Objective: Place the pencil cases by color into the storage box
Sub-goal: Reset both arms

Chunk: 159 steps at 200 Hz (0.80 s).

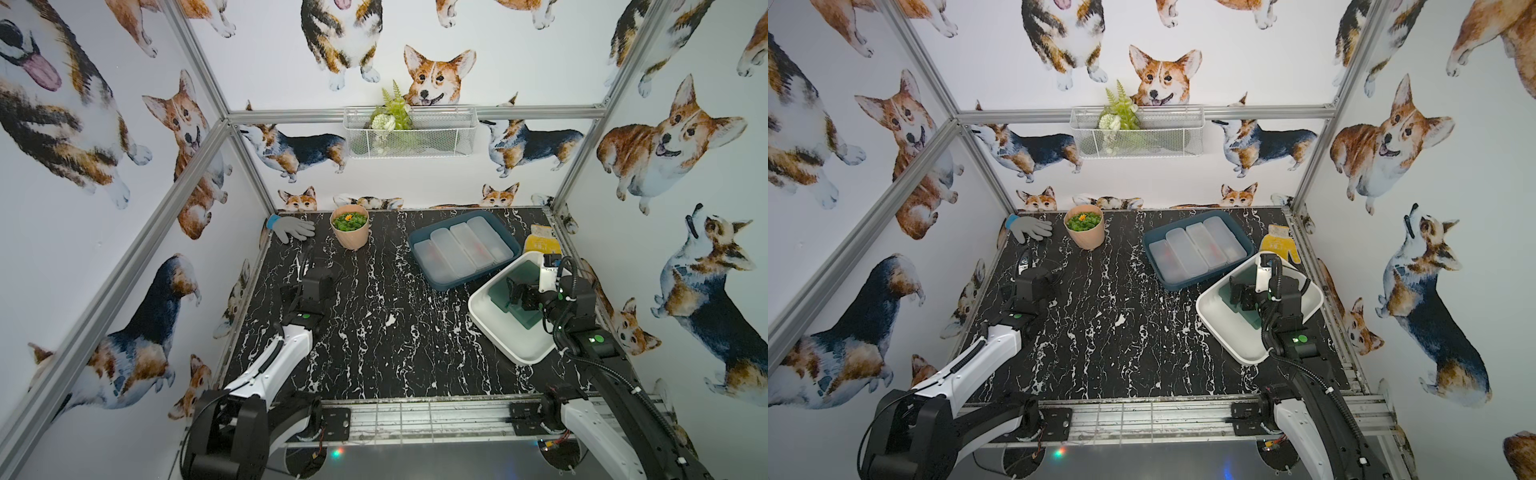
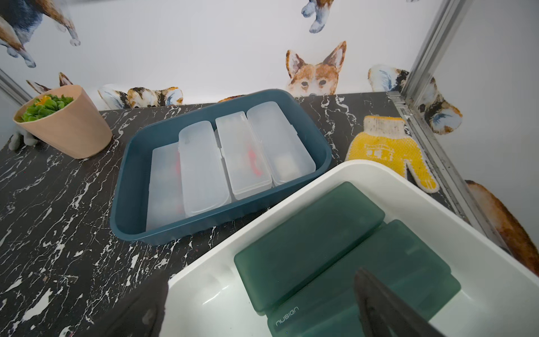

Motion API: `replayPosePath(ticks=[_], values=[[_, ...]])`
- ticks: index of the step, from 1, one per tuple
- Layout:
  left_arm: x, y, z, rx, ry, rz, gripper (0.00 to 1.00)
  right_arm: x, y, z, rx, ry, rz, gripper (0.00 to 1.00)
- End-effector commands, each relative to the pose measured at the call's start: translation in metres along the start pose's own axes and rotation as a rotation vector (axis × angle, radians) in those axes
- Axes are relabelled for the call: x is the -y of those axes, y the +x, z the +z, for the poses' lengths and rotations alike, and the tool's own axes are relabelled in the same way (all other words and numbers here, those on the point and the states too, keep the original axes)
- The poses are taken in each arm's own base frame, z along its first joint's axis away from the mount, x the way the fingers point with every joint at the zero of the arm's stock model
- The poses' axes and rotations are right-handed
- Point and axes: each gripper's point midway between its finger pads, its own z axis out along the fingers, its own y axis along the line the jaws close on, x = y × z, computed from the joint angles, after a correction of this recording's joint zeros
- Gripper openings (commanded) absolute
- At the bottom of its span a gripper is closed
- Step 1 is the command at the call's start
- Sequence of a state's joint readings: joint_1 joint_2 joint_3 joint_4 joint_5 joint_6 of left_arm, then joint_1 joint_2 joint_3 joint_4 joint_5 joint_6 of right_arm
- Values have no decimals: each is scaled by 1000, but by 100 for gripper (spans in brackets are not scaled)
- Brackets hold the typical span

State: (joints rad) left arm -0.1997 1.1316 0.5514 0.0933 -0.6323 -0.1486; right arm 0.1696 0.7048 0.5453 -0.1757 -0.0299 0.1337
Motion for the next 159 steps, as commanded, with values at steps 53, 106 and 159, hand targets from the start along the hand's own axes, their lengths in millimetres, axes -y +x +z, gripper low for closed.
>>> replayPosePath(ticks=[53,106,159], values=[[9,1,41,44,51,-89,100,17,6,45,109,70,-19,100],[28,14,55,37,116,-44,100,40,29,69,55,158,-72,100],[43,14,64,41,170,17,100,64,50,87,18,208,-1,100]])
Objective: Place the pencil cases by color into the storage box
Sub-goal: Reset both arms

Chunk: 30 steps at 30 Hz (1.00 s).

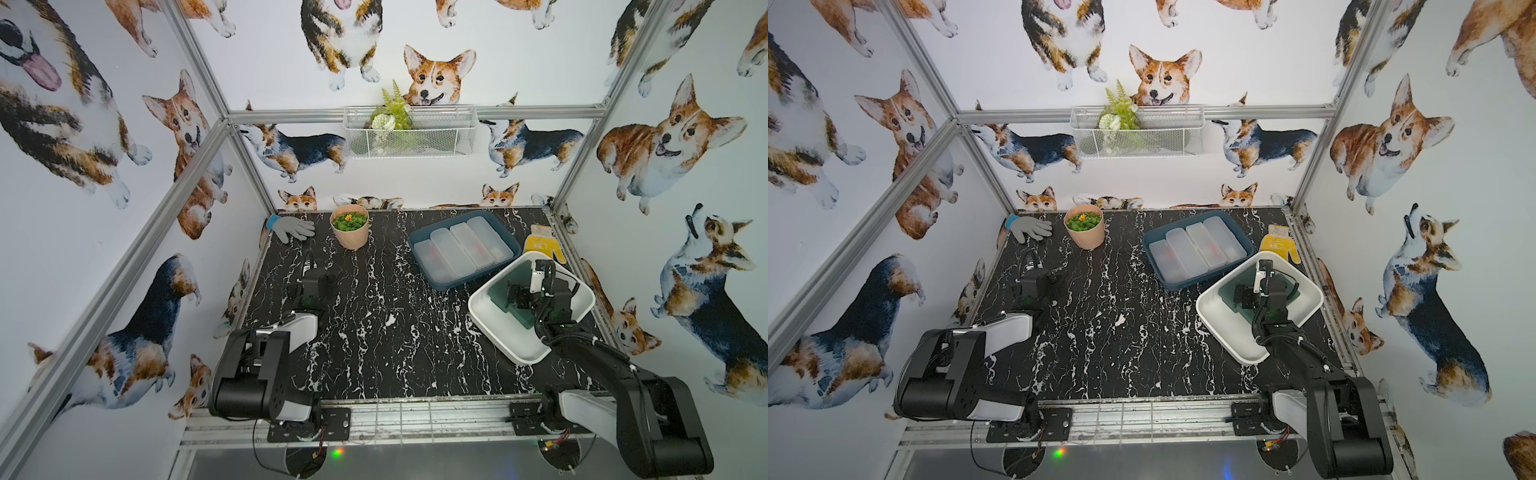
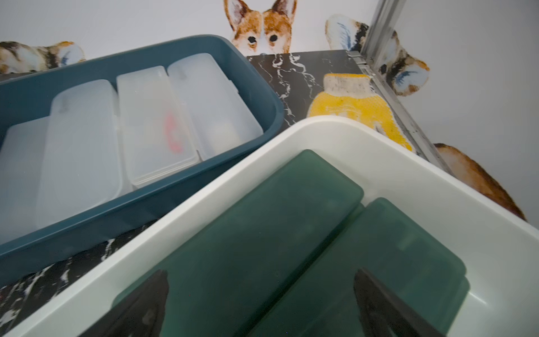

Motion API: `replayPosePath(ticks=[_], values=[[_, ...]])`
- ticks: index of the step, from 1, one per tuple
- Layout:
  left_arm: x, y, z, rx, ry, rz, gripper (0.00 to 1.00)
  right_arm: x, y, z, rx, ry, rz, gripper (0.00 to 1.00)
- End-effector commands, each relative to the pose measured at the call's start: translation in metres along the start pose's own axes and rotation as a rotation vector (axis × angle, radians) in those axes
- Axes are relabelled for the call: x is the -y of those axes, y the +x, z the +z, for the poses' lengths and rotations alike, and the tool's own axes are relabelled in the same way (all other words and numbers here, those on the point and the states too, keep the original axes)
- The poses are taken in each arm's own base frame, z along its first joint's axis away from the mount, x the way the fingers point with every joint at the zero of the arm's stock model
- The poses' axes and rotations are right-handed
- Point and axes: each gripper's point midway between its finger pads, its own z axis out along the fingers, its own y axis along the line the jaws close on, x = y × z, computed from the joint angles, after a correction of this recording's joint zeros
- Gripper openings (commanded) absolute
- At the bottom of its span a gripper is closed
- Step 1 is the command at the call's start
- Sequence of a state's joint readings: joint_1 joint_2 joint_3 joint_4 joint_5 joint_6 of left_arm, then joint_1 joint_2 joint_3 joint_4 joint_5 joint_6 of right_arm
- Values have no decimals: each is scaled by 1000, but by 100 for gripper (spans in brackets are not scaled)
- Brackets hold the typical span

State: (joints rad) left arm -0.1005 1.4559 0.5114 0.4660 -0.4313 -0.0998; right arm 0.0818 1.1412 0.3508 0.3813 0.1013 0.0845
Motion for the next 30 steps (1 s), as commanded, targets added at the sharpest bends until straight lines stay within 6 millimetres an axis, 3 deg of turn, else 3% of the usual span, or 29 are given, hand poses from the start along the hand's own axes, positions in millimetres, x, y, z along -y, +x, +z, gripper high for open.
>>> replayPosePath(ticks=[1,6,11,20,25,30], values=[[12,-21,3,74,57,24,100,-1,-16,8,69,-10,19,100],[20,-18,13,82,70,26,100,-1,-15,20,47,0,13,100],[26,-18,11,94,104,41,100,-4,-15,30,21,-15,-20,99],[35,-17,7,122,165,55,100,3,-20,31,51,-6,-17,99],[35,-14,1,160,185,46,100,9,-11,35,149,6,-6,99],[35,-10,-1,190,190,35,100,8,-7,36,100,6,-11,100]])
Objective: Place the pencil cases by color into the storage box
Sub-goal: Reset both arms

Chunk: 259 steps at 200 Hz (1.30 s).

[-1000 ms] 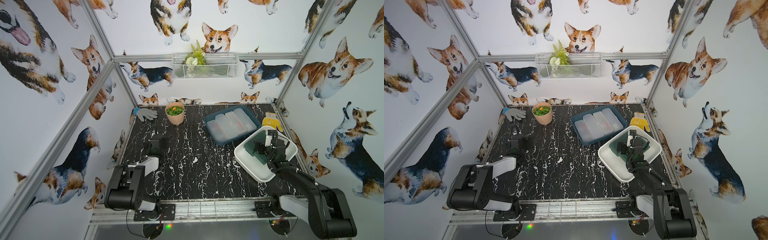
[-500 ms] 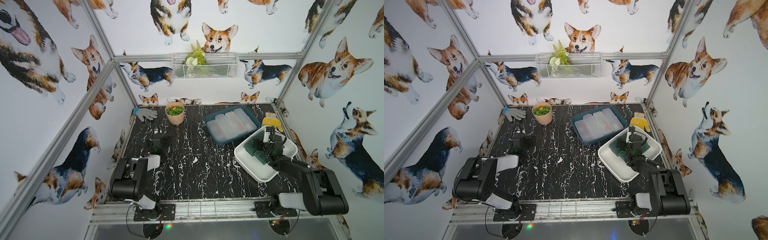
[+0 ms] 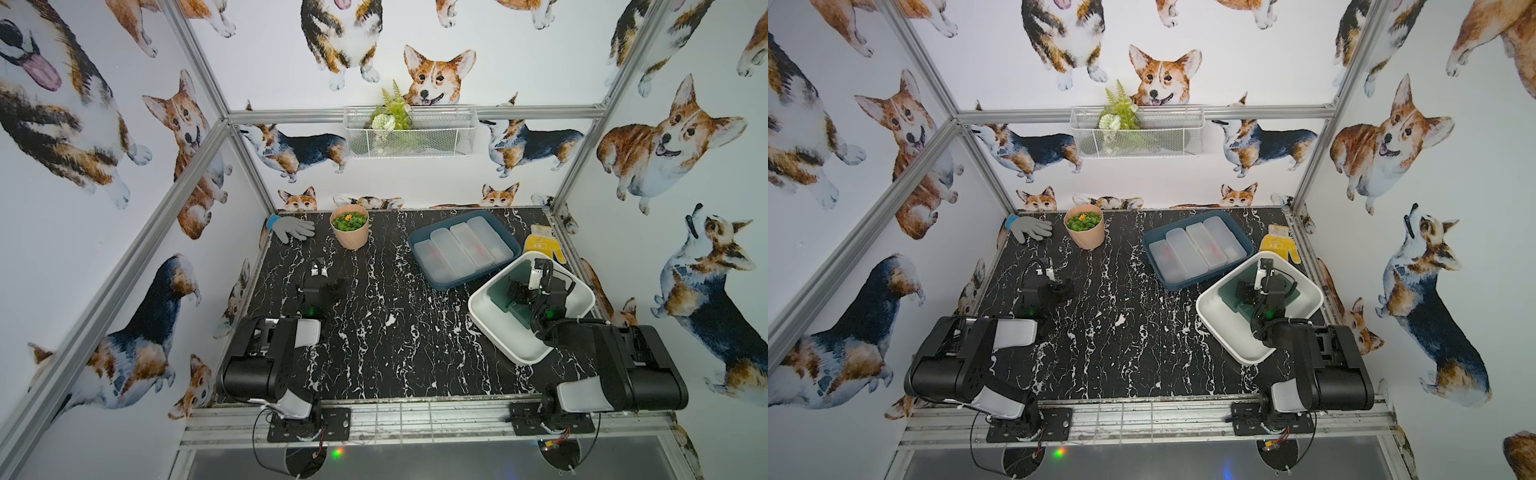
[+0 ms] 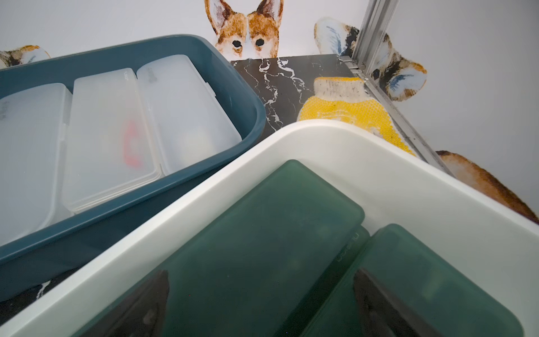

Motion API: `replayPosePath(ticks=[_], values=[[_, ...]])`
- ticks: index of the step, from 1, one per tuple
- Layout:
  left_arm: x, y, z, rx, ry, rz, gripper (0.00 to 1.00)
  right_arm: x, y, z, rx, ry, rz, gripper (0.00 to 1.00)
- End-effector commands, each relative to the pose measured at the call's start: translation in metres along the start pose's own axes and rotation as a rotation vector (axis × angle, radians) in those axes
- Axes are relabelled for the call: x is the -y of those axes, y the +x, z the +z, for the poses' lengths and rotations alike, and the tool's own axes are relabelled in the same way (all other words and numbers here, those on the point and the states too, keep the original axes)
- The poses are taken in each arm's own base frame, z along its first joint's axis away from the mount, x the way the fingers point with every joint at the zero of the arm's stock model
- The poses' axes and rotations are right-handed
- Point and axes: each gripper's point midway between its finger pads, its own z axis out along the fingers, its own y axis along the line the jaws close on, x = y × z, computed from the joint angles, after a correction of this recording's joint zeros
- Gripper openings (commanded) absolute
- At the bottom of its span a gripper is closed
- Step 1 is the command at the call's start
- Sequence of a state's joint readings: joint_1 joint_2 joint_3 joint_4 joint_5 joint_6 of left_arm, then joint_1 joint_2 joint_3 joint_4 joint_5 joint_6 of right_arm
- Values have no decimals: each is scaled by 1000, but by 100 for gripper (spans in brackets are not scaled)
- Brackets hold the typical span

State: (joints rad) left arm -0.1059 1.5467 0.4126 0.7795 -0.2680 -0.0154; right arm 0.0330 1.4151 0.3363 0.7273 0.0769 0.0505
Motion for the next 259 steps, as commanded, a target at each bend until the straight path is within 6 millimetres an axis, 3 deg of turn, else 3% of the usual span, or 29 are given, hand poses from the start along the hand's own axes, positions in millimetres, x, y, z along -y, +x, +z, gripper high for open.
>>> replayPosePath(ticks=[1,82,259], values=[[2,-15,-1,85,14,-2,100,-2,-11,1,42,-11,-5,100],[3,-13,-1,90,15,-2,100,-3,-8,8,27,-45,16,100],[2,-14,-2,97,15,-3,100,0,-9,4,59,-30,20,100]])
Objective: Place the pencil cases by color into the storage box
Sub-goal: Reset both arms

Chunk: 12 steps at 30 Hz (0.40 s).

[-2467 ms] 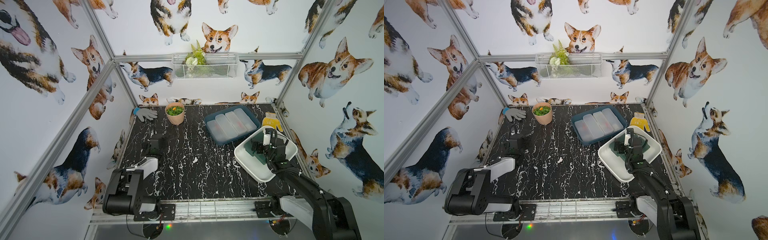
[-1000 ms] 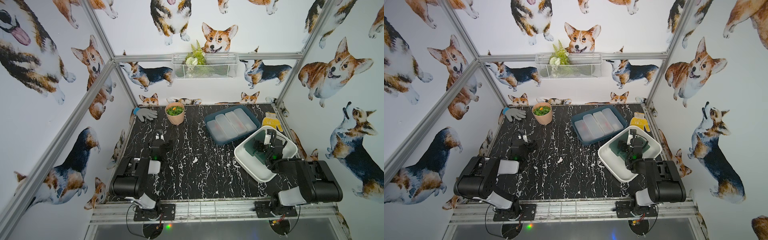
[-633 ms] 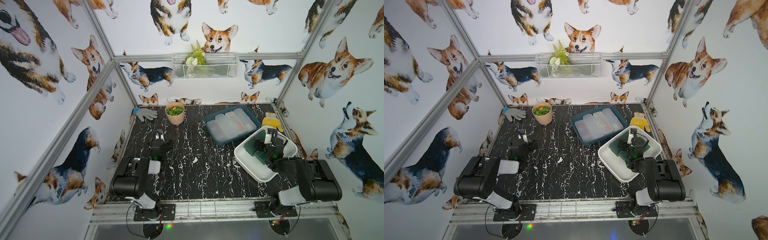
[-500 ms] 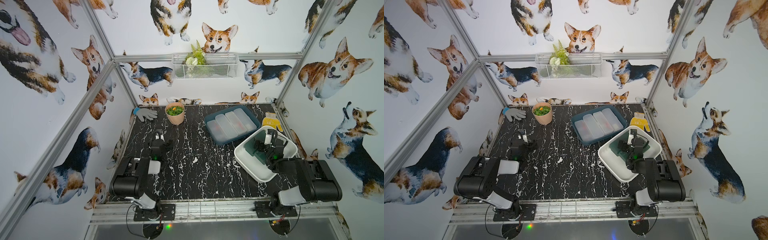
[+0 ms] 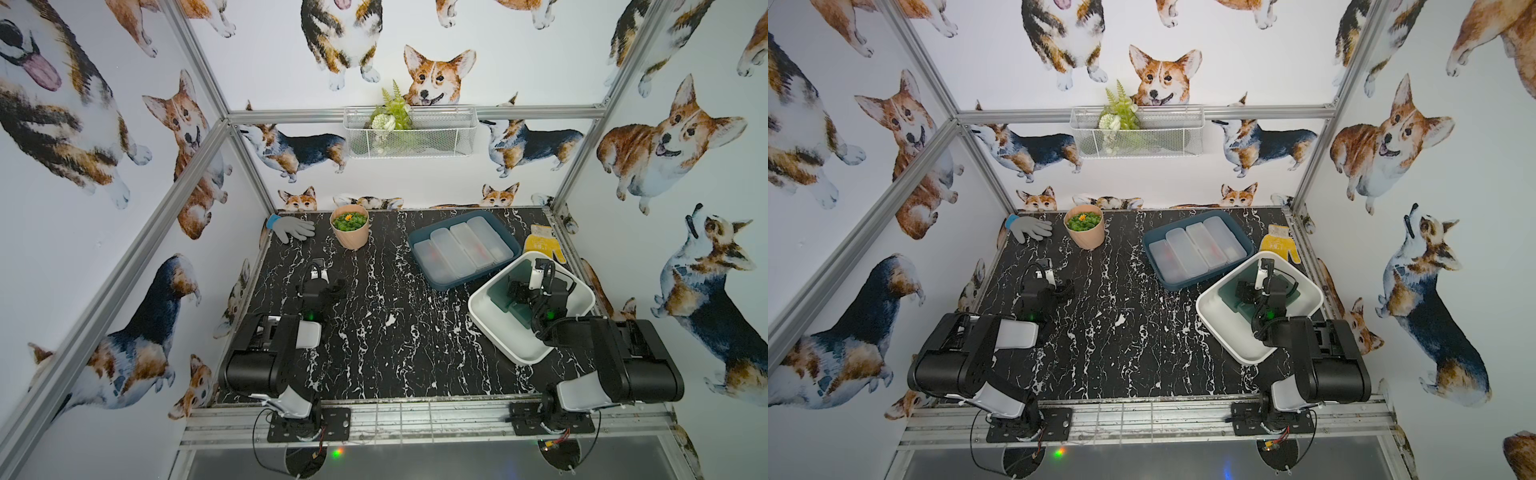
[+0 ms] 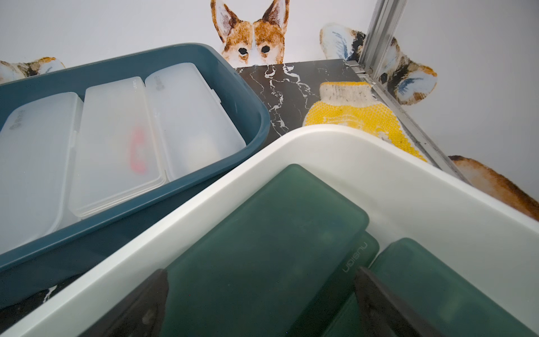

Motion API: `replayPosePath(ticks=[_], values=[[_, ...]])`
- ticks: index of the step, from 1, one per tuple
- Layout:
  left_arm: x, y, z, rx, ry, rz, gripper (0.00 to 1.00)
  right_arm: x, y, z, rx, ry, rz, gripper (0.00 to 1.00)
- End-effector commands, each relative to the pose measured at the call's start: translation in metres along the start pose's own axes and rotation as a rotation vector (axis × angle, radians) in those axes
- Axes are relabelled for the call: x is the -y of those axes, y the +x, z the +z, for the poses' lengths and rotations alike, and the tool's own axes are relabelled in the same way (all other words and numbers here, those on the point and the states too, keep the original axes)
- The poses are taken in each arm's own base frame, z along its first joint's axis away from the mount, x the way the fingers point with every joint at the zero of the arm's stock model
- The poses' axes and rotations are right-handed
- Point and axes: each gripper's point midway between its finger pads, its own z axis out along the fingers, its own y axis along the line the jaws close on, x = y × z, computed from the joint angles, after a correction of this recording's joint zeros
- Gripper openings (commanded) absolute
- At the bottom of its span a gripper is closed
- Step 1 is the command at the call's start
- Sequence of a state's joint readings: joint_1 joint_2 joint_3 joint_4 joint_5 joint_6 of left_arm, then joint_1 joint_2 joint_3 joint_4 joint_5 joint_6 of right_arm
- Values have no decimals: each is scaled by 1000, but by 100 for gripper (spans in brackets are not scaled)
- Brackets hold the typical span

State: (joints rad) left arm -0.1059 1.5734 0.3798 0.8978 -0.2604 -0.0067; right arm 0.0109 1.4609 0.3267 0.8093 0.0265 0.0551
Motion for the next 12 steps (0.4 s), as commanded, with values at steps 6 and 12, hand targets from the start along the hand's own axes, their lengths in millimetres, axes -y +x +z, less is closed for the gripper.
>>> replayPosePath(ticks=[6,12], values=[[1,-10,-1,40,8,4,100,0,-8,2,29,-1,6,100],[1,-10,-1,39,7,4,100,0,-8,1,31,-1,5,100]])
